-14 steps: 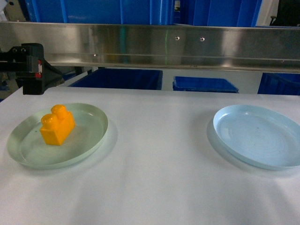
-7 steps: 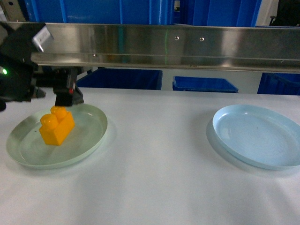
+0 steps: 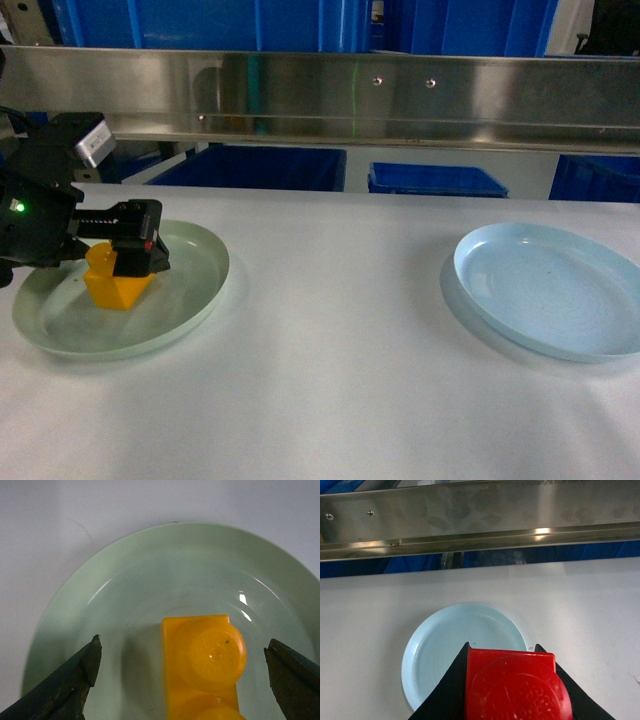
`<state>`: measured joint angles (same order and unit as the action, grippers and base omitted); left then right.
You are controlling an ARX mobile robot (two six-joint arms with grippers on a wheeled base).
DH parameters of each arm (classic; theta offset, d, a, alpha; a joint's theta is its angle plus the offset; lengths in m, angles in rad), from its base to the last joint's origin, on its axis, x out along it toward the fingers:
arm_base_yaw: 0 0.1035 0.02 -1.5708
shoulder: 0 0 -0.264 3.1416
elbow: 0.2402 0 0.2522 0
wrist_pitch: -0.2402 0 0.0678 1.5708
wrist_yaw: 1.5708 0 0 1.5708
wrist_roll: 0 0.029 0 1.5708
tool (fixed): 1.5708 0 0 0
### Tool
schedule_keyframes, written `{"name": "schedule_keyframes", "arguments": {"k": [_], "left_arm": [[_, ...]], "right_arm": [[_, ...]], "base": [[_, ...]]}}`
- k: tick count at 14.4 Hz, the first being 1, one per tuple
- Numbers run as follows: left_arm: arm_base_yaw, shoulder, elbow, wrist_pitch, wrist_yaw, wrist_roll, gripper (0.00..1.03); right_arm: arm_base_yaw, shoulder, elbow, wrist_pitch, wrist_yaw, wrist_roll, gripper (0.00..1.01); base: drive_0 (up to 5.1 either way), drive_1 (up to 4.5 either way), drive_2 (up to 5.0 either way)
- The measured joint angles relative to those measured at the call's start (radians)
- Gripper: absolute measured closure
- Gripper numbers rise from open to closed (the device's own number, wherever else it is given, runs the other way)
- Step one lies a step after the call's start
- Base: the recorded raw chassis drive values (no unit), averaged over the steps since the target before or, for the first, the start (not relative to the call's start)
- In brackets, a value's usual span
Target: Sort and place red and yellow blocks in left bins
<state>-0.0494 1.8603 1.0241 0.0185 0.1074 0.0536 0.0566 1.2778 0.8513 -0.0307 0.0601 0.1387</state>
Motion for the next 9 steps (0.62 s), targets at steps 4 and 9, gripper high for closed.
{"name": "schedule_keyframes", "arguments": {"k": [4, 9], "left_arm": [[-0.006, 0.053, 0.002, 0.019, -0.033, 0.063, 0.09], [0.021, 0.039, 0.002, 0.056, -0.031, 0.112, 0.7]], "right_arm": [[0.0, -0.002, 0.0, 0.0, 0.0, 0.0, 0.74], [0.0, -0.002, 0.0, 0.0, 0.0, 0.0, 0.74]], "base": [[0.0, 0.0, 0.0], [0.0, 0.0, 0.0]]}}
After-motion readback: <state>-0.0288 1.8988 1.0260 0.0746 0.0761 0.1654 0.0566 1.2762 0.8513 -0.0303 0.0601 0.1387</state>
